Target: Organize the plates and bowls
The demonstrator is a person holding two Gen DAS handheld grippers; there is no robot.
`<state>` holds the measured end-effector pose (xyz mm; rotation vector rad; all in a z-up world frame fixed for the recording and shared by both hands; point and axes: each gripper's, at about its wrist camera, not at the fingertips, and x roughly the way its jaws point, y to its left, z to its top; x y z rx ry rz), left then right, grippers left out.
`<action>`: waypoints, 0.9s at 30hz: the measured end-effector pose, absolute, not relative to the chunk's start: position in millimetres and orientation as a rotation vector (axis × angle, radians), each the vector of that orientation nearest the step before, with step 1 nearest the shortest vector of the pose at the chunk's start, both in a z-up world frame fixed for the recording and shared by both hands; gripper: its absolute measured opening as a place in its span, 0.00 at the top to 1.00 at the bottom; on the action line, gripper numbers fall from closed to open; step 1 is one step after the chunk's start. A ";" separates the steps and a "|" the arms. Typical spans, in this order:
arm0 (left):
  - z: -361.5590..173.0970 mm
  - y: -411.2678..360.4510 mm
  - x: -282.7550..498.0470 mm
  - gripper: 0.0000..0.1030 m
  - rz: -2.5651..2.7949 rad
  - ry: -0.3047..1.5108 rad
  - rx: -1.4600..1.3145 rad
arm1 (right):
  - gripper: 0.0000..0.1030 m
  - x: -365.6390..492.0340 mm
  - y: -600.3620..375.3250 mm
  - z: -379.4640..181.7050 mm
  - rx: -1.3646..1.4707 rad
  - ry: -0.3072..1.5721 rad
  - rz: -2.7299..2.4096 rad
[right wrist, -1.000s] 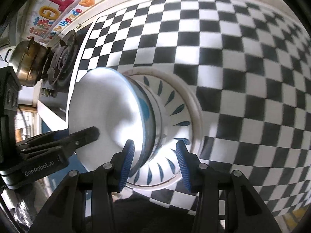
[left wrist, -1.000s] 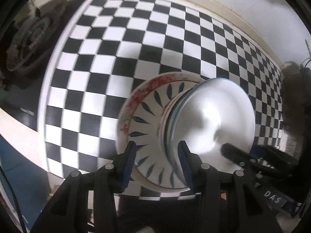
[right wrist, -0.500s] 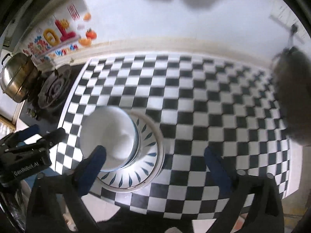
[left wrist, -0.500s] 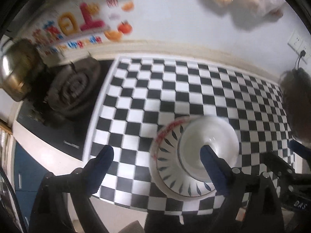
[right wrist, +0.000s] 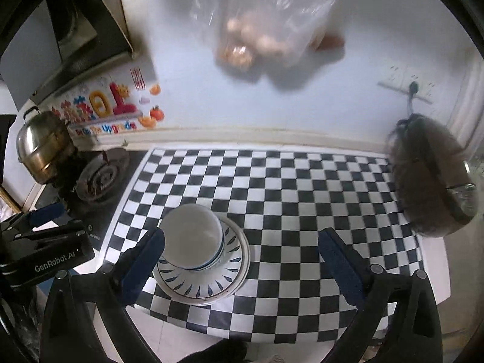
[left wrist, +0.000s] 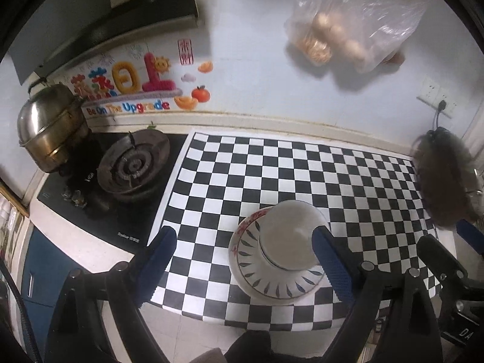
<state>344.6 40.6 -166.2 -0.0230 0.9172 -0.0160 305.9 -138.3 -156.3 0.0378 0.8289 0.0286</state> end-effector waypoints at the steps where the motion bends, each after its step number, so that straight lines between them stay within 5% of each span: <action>1: -161.5 39.6 336.7 0.11 -0.017 0.903 -0.019 | 0.00 296.4 -138.6 -150.4 0.040 0.815 0.027; 27: -53.2 74.1 141.7 0.11 -0.037 0.704 0.012 | 0.00 54.9 -106.5 -26.3 0.045 0.619 -0.105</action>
